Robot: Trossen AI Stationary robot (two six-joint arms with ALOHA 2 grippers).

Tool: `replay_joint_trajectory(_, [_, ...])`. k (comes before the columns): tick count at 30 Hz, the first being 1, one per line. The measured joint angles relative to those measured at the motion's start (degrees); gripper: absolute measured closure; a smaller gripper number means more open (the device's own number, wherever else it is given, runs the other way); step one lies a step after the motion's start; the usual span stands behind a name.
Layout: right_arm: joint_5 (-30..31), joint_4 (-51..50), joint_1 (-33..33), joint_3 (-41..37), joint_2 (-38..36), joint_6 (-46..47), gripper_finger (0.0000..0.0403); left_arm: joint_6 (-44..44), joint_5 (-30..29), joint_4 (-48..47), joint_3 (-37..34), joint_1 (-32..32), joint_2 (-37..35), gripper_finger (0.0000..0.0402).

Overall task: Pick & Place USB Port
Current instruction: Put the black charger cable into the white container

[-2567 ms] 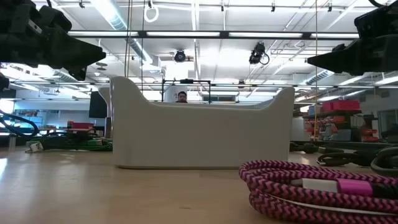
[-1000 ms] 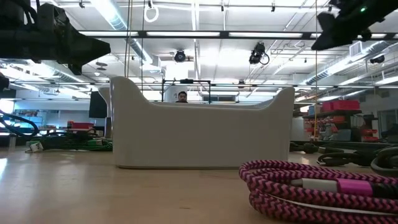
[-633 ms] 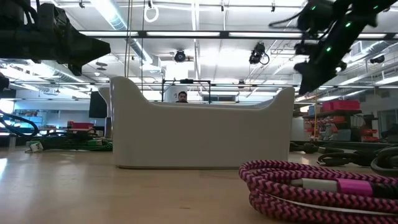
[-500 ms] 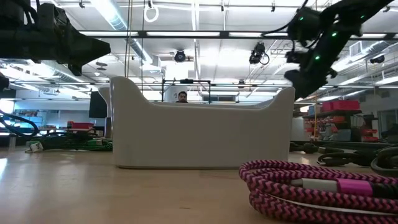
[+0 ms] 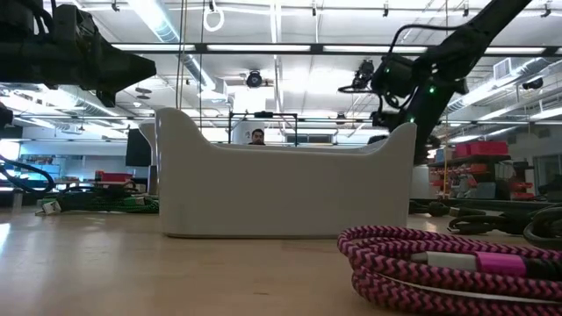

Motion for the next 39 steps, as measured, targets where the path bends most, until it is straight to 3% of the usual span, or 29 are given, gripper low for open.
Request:
replay_joint_trajectory(7, [-0.34,2.0,0.0,-0.02,4.93,2.54,0.0083,0.0,0.0,-0.04,0.0,0.02,0.0,0.0319])
replay_joint_trajectory(29, [-3.74,5.23,1.38,0.0,11.11,9.89,0.0085,-1.14,0.44,-0.04,0.0,0.0,0.0,0.0319])
replay_joint_trajectory(39, [-4.46,5.43,1.52,0.0,11.18,10.54,0.0144,-1.49,0.44,-0.04,0.0,-0.03,0.0,0.0319])
